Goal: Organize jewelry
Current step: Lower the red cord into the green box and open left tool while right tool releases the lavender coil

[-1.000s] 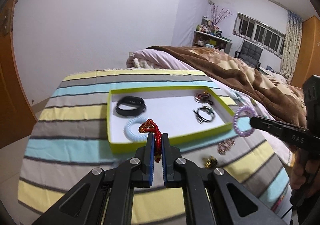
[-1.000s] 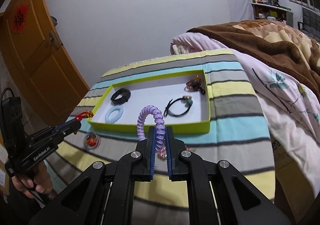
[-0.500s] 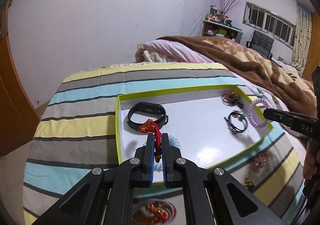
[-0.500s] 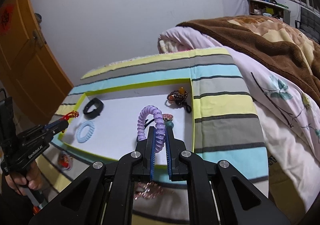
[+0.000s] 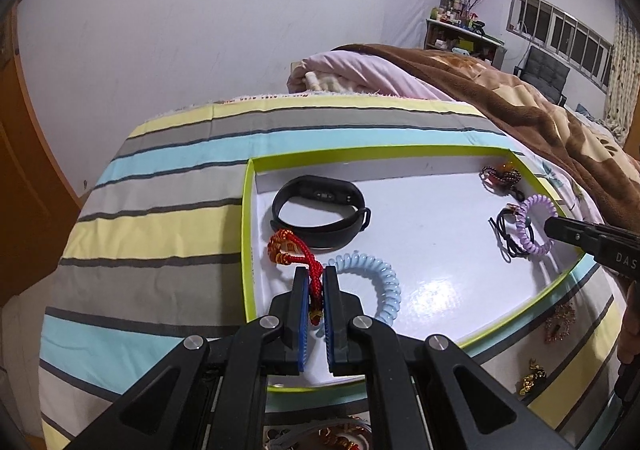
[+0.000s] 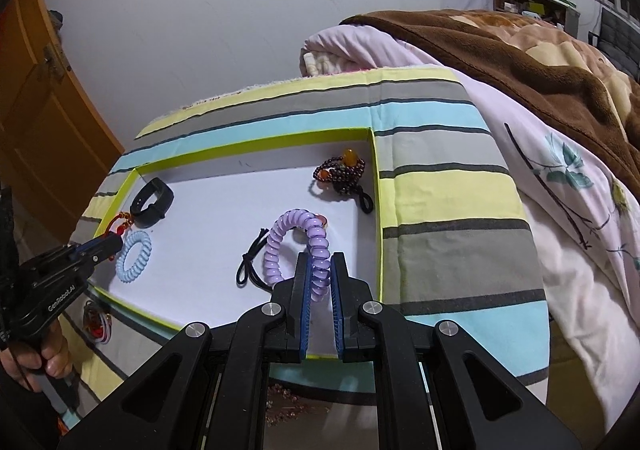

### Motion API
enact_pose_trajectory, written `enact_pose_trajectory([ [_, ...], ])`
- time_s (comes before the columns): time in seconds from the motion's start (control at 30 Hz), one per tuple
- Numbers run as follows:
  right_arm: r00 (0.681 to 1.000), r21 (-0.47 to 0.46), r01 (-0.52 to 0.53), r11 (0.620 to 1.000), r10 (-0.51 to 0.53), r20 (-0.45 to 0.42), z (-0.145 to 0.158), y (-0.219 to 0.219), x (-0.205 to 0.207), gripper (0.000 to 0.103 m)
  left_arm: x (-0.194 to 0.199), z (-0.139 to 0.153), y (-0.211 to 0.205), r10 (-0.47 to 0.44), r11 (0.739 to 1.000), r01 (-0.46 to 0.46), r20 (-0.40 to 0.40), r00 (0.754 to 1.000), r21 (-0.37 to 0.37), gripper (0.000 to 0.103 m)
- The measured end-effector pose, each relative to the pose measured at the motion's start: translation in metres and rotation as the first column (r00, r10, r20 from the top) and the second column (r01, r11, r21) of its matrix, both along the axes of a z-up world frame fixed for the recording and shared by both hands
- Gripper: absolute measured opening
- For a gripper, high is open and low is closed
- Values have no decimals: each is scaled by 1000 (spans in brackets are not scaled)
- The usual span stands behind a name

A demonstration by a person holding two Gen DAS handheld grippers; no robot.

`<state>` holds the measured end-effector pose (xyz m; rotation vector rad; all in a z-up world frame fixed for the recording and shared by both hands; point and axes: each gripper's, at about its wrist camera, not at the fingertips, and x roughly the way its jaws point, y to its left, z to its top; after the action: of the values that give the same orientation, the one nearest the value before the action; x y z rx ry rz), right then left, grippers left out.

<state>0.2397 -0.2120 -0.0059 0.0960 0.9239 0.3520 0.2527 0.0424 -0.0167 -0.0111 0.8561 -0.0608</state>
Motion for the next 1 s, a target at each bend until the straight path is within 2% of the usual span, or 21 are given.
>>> enact_pose_trajectory([
  [0.23,999,6,-13,1000,12,40,10,2,-11,9,-7,8,-1,2,1000,-1,38,999,-6,6],
  [0.37,999,30,-19,999,18,45,14,5,-9,9,-8,23,-14,-52,998,50,84,995,25,6],
  [0.5,999,37,-24,999,23,48,15,7,-7,9,1,35,-28,-113,994,112,111,987,18,6],
  [0.73,999,37,-23,999,21,43,14,4,-3,9,32,39,-38,-163,984,169,108,981,-49,6],
  [1.0,999,48,-18,999,16,29,10,1,6,9,68,19,-59,-190,981,191,40,981,-18,6],
])
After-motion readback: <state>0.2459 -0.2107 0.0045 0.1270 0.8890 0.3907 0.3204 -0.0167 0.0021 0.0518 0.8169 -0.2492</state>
